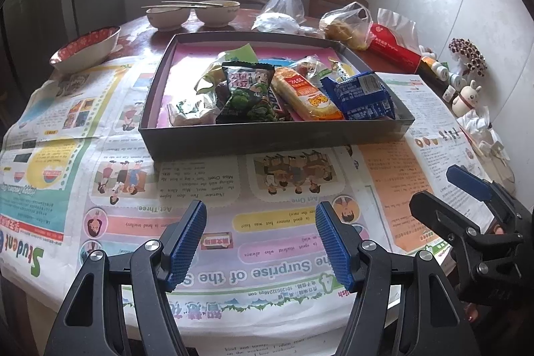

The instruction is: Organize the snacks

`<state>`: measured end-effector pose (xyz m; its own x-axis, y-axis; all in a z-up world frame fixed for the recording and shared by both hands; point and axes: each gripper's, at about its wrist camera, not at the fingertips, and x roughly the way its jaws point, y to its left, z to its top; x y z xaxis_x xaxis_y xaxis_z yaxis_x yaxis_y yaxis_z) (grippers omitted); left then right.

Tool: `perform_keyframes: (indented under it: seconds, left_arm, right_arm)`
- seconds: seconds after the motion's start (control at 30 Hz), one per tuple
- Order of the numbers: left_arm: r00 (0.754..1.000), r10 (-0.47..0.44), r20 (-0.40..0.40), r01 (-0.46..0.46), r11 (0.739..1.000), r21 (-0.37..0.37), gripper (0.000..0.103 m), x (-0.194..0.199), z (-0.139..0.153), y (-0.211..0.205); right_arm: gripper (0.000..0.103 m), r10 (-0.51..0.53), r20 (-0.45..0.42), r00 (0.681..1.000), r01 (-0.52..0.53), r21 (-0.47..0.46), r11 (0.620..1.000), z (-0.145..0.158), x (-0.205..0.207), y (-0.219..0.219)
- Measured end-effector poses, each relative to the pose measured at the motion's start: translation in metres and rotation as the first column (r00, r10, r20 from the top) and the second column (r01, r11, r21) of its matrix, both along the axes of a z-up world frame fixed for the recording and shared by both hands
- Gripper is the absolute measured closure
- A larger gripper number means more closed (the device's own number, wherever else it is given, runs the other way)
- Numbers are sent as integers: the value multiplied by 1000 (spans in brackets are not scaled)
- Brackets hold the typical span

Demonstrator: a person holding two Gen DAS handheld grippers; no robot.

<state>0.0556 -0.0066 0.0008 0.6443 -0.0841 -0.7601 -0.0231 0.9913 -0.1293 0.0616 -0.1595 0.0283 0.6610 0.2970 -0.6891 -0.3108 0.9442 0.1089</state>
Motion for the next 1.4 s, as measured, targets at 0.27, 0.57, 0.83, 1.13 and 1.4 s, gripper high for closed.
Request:
perform_keyframes:
  seconds: [0.27,0.57,0.83,1.13,1.4]
  left_arm:
    - [1000,-6,-1,6,1000,3,33,-2,0,-1]
    - [1000,-2,-2,2,1000,4,33,-4,0,1]
    - [1000,6,-10,-6,1000,8,33,-4,-2,3]
    - [1000,11,-13,-11,1000,14,33,-4,-2,3]
    - [1000,13,-12,-13,1000,17,33,-4,-2,3]
  right_arm:
    - [7,-4,-1,1000,4,3,1000,1,-1,0]
    - [7,-8,0,1000,8,1,1000,1,-1,0]
    - [7,-12,0,1000,12,0,1000,1,-2,0]
    - [6,-13,-2,1000,13,3,1000,1,-1,-1]
    - [6,-14,-3,1000,14,3,1000,0,-1,-2]
